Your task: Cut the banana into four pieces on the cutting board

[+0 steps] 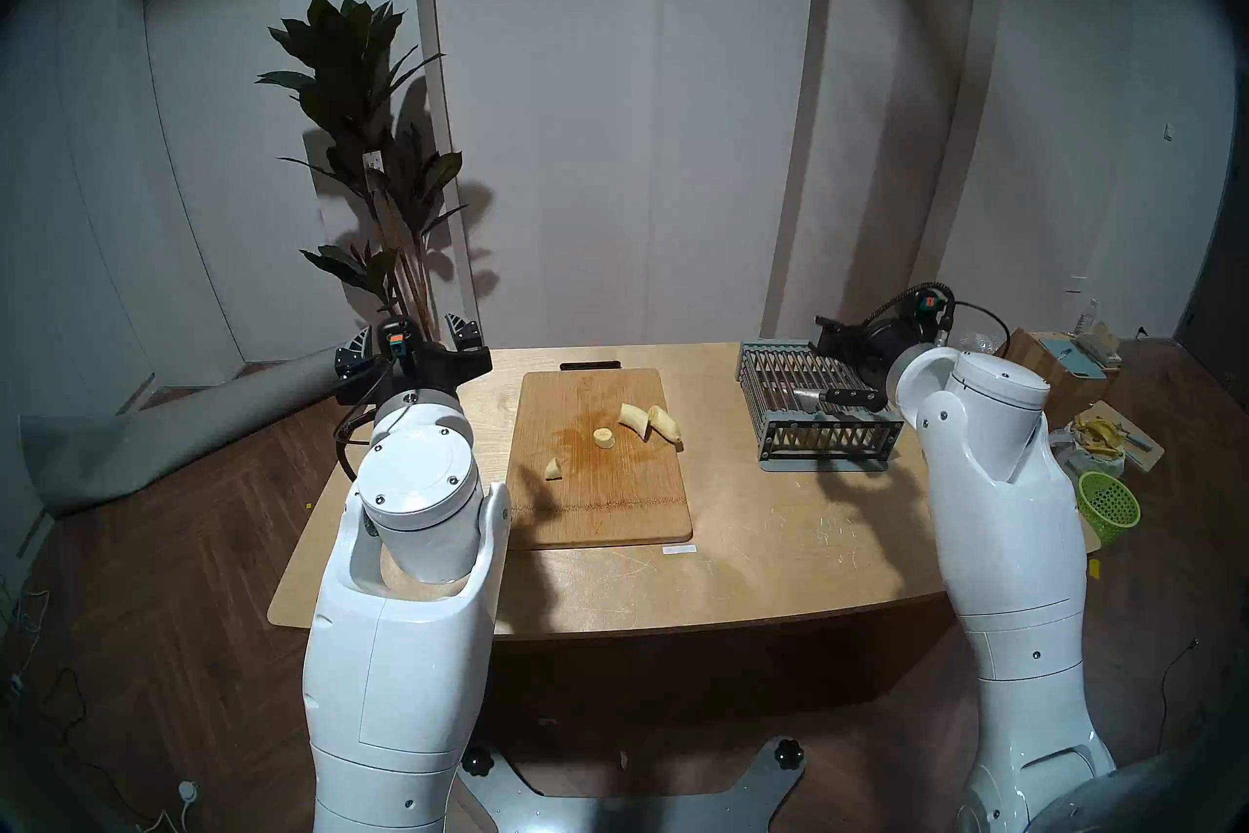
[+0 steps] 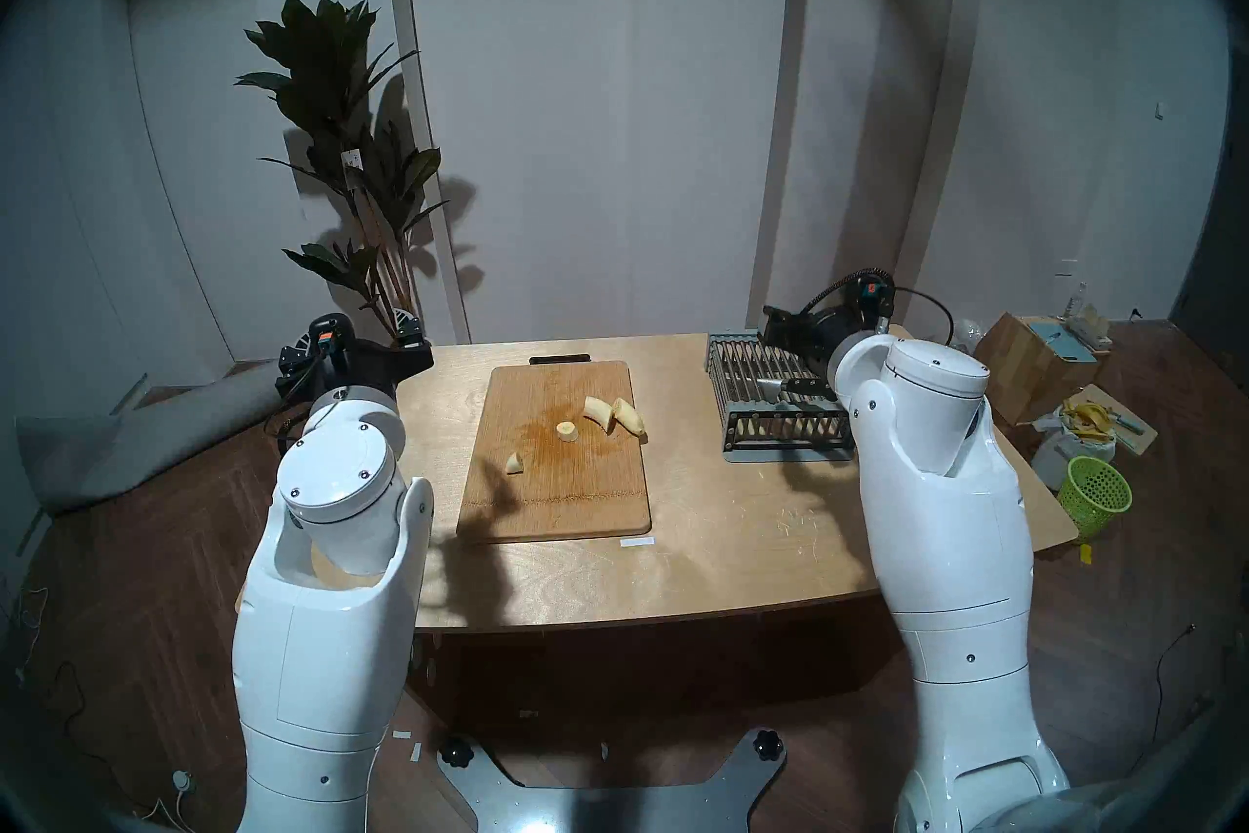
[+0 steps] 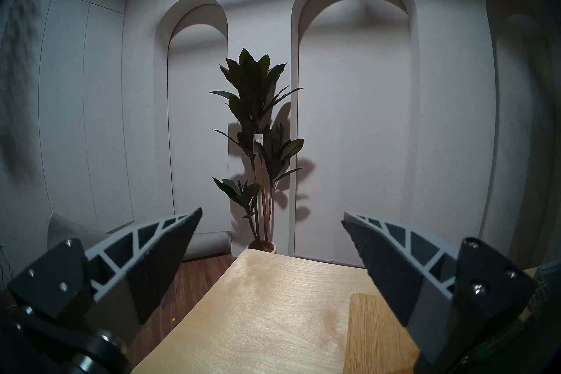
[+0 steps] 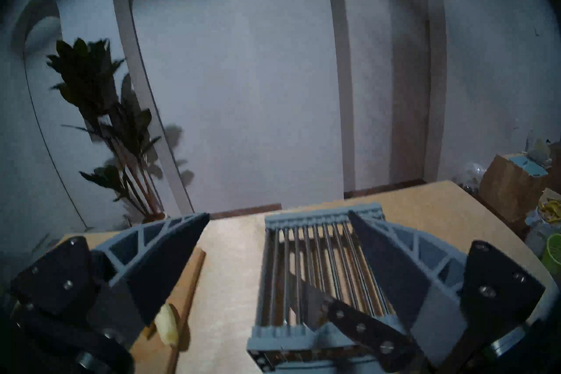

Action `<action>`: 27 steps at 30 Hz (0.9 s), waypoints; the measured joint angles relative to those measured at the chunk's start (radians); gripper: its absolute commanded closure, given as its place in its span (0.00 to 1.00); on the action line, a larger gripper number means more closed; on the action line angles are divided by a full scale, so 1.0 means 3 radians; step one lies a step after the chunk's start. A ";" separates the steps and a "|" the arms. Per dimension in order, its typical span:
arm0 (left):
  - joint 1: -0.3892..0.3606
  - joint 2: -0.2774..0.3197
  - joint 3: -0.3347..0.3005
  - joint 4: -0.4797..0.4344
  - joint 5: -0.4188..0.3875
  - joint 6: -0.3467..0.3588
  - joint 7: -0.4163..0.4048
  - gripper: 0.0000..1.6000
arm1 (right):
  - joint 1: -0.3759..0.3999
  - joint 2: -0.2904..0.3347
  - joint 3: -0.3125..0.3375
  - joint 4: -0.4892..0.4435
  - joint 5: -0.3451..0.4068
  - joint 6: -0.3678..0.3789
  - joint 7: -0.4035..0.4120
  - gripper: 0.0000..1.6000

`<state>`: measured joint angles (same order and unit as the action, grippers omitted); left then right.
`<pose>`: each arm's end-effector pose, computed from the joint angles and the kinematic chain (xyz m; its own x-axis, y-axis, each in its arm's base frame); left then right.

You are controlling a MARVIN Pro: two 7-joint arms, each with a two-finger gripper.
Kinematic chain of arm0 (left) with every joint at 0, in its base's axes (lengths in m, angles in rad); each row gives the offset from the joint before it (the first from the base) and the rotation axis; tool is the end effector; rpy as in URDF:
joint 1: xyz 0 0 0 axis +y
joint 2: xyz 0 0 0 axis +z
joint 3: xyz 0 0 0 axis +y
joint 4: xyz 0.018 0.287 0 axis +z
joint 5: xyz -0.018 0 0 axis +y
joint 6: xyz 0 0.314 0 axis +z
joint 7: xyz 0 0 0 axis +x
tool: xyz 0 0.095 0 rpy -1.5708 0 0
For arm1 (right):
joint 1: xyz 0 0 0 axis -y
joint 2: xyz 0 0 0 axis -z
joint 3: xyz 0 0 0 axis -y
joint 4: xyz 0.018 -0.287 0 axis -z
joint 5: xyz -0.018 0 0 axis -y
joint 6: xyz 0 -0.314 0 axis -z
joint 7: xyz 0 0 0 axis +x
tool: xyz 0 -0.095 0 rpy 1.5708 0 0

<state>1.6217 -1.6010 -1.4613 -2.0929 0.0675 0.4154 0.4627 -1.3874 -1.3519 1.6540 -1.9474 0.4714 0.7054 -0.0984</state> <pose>0.3775 -0.0015 -0.1538 -0.0609 -0.0198 0.9979 0.3754 -0.9269 0.0045 0.4366 -0.0609 -0.1308 0.1485 -0.1763 0.9731 0.0334 -0.9825 -0.1831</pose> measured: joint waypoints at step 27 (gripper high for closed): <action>0.0490 0.0221 -0.0246 -0.0350 -0.0286 -0.0190 -0.0270 0.00 | -0.1058 0.0014 -0.0541 -0.0384 -0.1038 -0.1367 -0.0272 0.00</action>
<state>1.7688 -1.5348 -1.5352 -2.1979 -0.0183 0.3583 0.3817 -1.7047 -1.3478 1.4917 -2.0626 0.1599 0.2953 -0.1799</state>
